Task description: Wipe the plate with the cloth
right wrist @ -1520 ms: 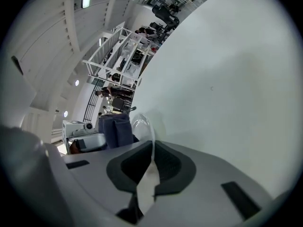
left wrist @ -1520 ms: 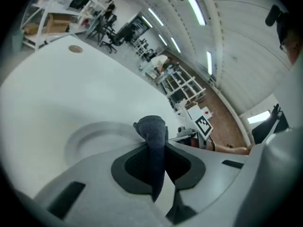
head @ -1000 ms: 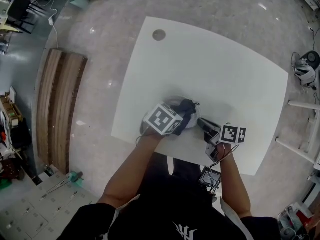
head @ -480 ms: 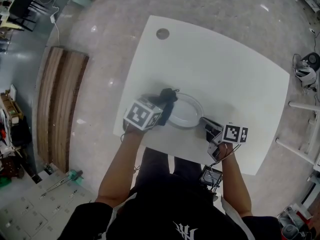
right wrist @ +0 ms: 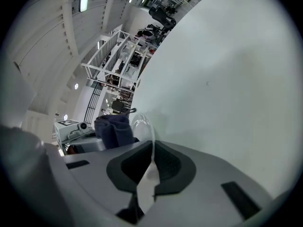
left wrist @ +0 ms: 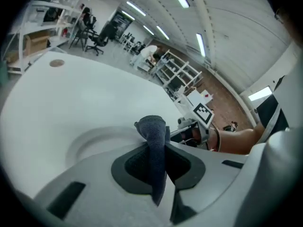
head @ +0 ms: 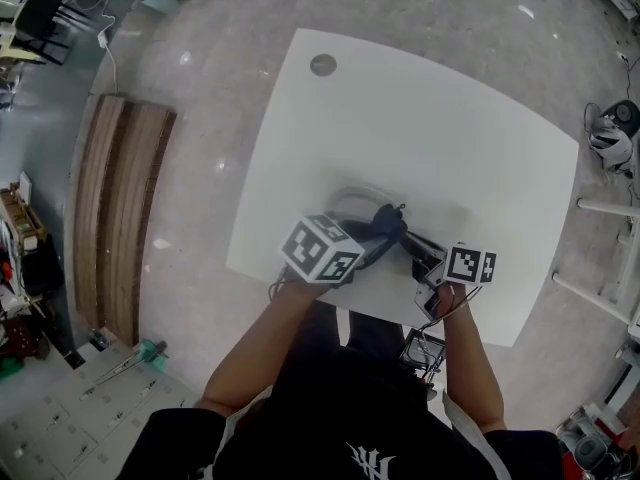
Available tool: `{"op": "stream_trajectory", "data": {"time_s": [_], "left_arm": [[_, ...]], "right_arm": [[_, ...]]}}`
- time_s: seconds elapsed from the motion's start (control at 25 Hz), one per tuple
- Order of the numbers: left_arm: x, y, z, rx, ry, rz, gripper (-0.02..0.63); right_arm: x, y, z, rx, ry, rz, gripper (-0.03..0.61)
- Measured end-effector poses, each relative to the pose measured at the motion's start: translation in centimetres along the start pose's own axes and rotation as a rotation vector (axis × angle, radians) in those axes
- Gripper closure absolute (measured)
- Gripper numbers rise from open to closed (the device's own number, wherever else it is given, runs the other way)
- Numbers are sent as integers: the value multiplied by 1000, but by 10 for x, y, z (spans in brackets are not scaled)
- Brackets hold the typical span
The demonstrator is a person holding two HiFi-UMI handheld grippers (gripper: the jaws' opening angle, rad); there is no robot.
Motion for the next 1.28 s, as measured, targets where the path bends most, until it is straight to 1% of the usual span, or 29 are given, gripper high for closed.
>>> {"op": "stream_trajectory", "data": {"time_s": [0.04,0.12,0.24,0.36,0.52,0.76,1.0,1.12,1.28], "left_arm": [[-2,-2,16,34,-7,12,565],[-1,-6,39,104,21,51,565],[7,-5,48,184,118,128,565],[21,-3,38,214,196,164,565],[41,-6,21,181,251,143,565],[58,-13,-7,135,332,115,565],[69,-16,-31,83,379,94,565],[72,-20,-44,42,395,79,565],[76,-28,-61,-34,433,56,565]], "right_arm": [[0,0,1,-1,-1,-1,561],[0,-1,1,3,-3,-4,561],[-1,-3,0,8,-1,-7,561],[-1,-3,-1,0,3,-7,561],[-3,-6,-2,1,4,3,560],[-2,-8,-3,-3,7,3,560],[-3,-5,-1,-4,5,-10,560],[-2,-5,-1,-7,5,-13,560],[0,-5,-1,-5,9,-23,560]]}}
Point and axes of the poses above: the fingertips, and each gripper's own axes: z forward along the fingers, x to its left, y out of its top, the point moved 10 cm from there along -z, backward along the fingers
